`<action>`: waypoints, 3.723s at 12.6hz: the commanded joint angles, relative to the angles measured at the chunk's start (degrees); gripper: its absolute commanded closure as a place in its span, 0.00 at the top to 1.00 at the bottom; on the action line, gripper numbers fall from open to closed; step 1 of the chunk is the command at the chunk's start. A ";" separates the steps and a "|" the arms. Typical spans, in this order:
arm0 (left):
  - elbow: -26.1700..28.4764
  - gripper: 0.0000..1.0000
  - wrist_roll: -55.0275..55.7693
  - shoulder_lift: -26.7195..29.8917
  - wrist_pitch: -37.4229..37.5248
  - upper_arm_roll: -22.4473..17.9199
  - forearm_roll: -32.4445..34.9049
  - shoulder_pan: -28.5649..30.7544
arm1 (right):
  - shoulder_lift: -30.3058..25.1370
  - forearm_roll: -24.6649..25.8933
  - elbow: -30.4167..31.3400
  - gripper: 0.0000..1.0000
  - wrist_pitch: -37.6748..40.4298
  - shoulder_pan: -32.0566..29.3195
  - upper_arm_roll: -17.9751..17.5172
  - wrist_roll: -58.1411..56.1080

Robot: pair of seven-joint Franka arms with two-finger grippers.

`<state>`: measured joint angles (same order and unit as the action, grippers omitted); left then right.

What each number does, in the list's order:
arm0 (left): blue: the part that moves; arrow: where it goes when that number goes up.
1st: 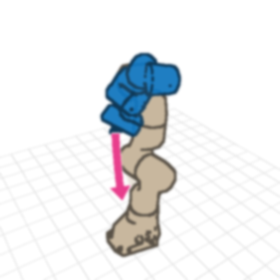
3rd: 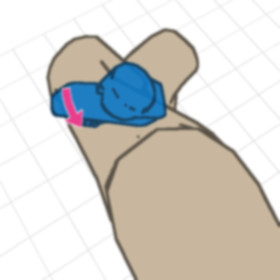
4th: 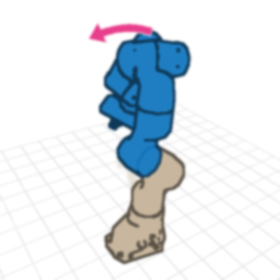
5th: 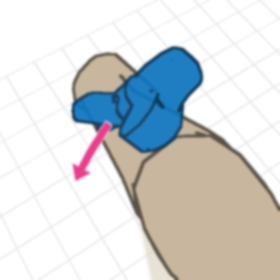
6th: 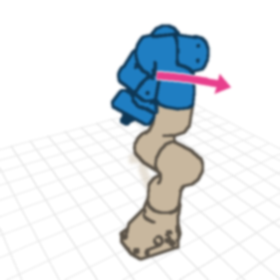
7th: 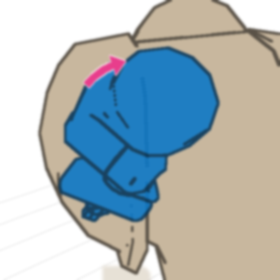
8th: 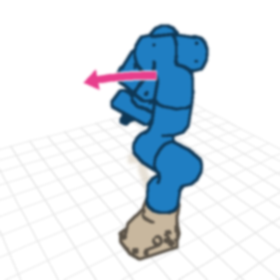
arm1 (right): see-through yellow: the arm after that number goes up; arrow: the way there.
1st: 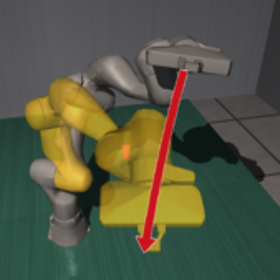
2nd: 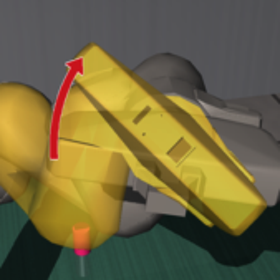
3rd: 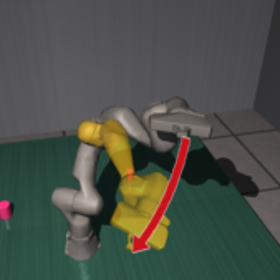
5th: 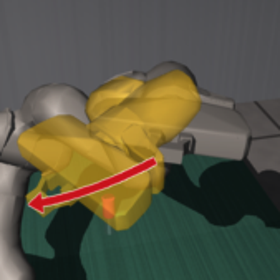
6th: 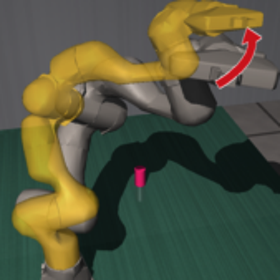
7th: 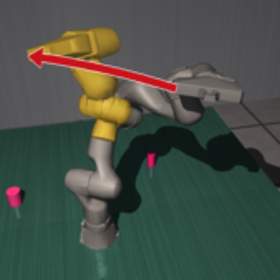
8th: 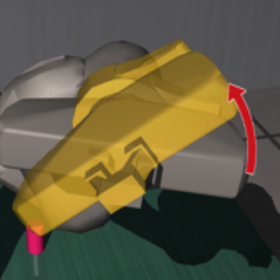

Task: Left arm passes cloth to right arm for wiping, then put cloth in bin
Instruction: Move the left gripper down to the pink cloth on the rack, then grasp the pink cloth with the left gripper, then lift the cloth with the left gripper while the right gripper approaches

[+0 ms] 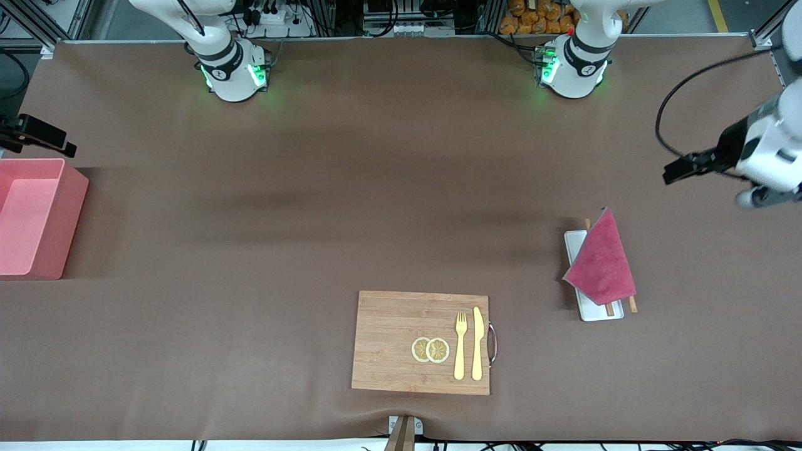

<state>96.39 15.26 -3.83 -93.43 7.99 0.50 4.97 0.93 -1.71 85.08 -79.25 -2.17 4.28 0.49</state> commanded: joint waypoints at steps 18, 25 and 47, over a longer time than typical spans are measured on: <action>6.70 0.44 7.07 -19.19 -26.63 -0.08 5.74 -1.55 | 0.12 -0.84 -0.80 1.00 0.50 -0.56 -0.33 -0.14; 6.70 0.33 7.07 -19.98 -27.07 -0.35 5.74 -1.46 | 0.12 -0.84 -0.80 1.00 0.50 -0.38 -0.33 -0.14; -11.03 0.00 41.65 -21.02 -14.85 15.65 0.13 -11.98 | 0.21 -0.84 -0.80 1.00 0.59 -0.03 -0.33 -0.05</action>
<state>91.14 51.12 -21.32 -109.60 23.67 2.25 -3.43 0.94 -1.72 85.06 -79.25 -2.09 4.17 0.47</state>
